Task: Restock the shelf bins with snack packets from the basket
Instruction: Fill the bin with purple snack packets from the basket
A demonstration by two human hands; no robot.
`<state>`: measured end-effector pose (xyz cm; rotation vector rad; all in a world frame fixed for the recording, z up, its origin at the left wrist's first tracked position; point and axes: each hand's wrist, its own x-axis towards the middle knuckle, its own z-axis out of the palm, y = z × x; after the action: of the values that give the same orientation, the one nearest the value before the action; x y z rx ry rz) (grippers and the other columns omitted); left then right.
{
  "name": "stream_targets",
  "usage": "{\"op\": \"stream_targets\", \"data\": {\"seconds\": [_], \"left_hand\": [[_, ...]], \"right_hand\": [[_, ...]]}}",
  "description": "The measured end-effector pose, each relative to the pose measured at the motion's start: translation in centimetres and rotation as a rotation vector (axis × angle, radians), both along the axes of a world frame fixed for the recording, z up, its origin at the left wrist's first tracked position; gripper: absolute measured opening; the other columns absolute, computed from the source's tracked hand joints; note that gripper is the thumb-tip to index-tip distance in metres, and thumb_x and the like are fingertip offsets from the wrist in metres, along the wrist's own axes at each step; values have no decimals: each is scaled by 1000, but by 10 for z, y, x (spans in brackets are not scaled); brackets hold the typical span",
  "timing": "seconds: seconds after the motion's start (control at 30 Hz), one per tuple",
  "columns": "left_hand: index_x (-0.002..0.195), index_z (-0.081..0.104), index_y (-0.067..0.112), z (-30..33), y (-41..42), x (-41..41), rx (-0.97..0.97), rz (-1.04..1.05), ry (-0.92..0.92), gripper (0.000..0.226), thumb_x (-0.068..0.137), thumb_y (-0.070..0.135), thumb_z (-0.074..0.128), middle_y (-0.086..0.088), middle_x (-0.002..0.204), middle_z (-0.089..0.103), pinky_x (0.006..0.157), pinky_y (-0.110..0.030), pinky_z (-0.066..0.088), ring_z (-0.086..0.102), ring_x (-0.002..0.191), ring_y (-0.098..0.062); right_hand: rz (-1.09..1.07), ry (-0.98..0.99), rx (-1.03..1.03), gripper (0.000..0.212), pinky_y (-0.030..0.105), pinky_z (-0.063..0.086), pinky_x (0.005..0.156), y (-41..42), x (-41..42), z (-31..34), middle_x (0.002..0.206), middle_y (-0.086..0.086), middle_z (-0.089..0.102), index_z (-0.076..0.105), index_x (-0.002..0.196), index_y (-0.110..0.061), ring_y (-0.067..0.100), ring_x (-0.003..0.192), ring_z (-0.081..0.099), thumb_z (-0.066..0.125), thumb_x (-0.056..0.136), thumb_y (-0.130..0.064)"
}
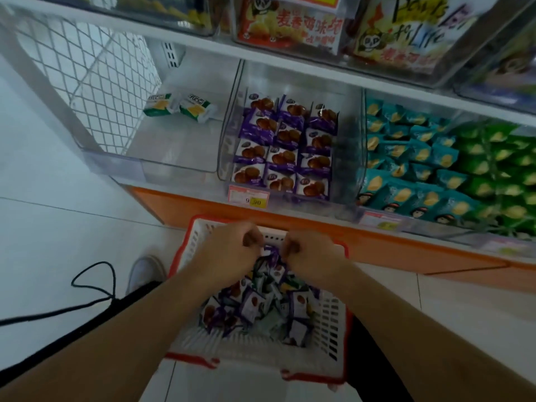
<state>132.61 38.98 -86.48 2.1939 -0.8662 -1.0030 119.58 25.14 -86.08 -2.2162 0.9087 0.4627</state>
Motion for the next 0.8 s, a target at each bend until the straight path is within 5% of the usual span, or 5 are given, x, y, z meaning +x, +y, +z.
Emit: {"op": "stream_targets", "data": {"seconds": [0.1, 0.23, 0.43, 0.57, 0.8], "left_hand": [[105, 63, 18, -55, 19, -6, 334, -81, 56, 12, 97, 25, 58, 0, 90, 64, 63, -31, 55, 62, 74, -14], [141, 39, 31, -127, 33, -7, 441, 237, 386, 65, 86, 27, 76, 2, 110, 55, 81, -37, 57, 60, 93, -19], [161, 9, 42, -218, 23, -3, 390, 423, 319, 116, 70, 26, 80, -14, 165, 21, 95, -38, 50, 31, 147, -40], [162, 9, 40, -254, 9, 5, 308, 401, 297, 116, 73, 19, 82, -4, 152, 40, 74, -14, 45, 55, 106, -14], [158, 17, 52, -286, -8, 13, 485, 397, 104, 91, 87, 47, 73, -18, 163, 11, 114, -56, 39, 35, 140, -48]], "right_hand": [[-183, 240, 176, 21, 41, 60, 79, 11, -17, -68, 100, 11, 70, 70, 109, -10, 34, 98, 70, 59, 93, -19], [-941, 236, 706, 50, 61, 49, 107, 14, -8, -127, 144, 25, 56, 50, 147, -11, 45, 135, 52, 64, 102, -28], [-1201, 127, 953, 120, 66, 60, 70, 24, 35, -214, 151, 8, 42, 30, 154, -44, 43, 115, 58, 100, 57, -49], [-1281, 86, 920, 135, 71, 56, 65, 23, 64, -265, 142, 14, 51, 35, 152, -42, 48, 107, 65, 97, 34, -63], [-1470, -102, 950, 145, 66, 60, 62, 24, 68, -302, 150, 14, 45, 39, 153, -37, 51, 107, 64, 106, 25, -52]]}}
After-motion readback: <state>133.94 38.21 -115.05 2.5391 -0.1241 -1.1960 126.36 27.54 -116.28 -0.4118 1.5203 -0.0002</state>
